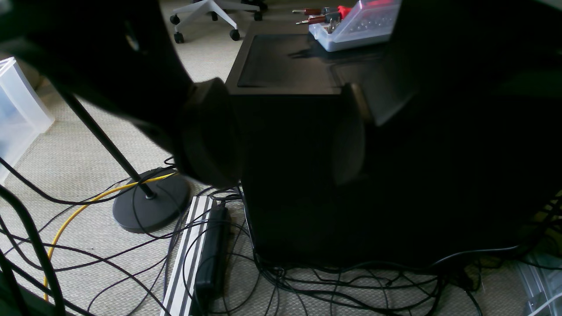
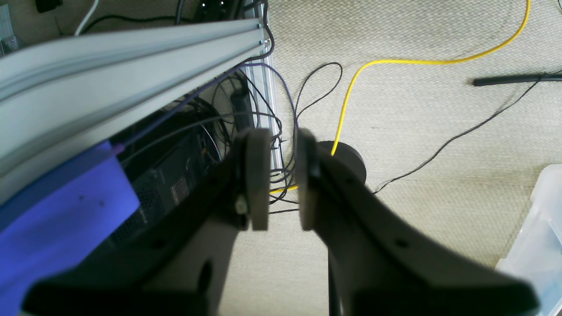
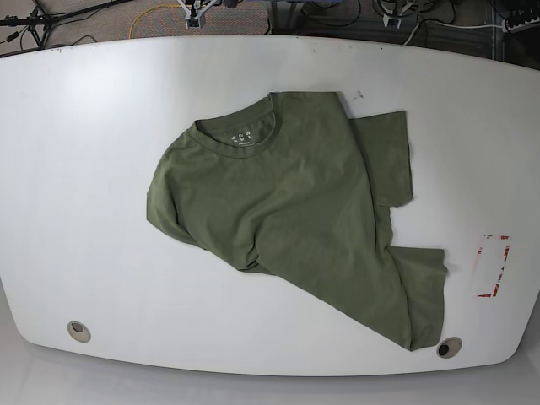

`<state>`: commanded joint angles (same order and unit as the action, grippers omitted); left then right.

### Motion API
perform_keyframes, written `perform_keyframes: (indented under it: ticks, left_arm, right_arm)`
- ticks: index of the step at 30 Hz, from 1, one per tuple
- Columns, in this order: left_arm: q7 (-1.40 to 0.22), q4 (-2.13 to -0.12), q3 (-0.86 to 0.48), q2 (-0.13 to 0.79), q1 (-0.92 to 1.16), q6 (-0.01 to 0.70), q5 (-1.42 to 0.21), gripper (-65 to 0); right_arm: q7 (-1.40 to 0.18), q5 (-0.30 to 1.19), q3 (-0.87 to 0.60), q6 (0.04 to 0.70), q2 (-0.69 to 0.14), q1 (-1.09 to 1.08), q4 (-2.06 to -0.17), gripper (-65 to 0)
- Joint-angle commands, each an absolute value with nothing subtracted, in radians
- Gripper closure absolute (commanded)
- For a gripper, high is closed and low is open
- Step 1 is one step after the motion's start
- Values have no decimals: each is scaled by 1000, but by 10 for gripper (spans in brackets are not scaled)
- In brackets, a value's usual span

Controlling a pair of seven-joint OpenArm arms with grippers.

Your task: Fold the T-shirt properly

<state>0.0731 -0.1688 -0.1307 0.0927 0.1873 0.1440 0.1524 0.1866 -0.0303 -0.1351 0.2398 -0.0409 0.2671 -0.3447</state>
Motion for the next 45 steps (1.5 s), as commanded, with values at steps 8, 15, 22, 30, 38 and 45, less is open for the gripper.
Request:
perform_keyframes:
  ticks: [8, 15, 22, 30, 38, 45]
  left_arm:
    - [76, -168, -131, 91, 186, 144, 154, -343]
    - [77, -167, -129, 91, 184, 144, 154, -343]
    - [60, -168, -132, 89, 181, 142, 150, -343]
    - [44, -164, -131, 87, 177, 143, 148, -343]
    - [38, -154, -133, 87, 173, 141, 151, -342]
    - [55, -159, -135, 87, 189, 140, 151, -342]
  right_arm:
    - [212, -29, -135, 241, -39, 271, -347, -86]
    - [228, -30, -135, 241, -38, 276, -347, -86]
    - [216, -34, -132, 243, -42, 280, -350, -86]
    - [197, -36, -132, 244, -47, 278, -339, -84]
    - [191, -41, -134, 241, -47, 261, -317, -88]
    - [192, -44, -136, 239, -48, 279, -347, -90]
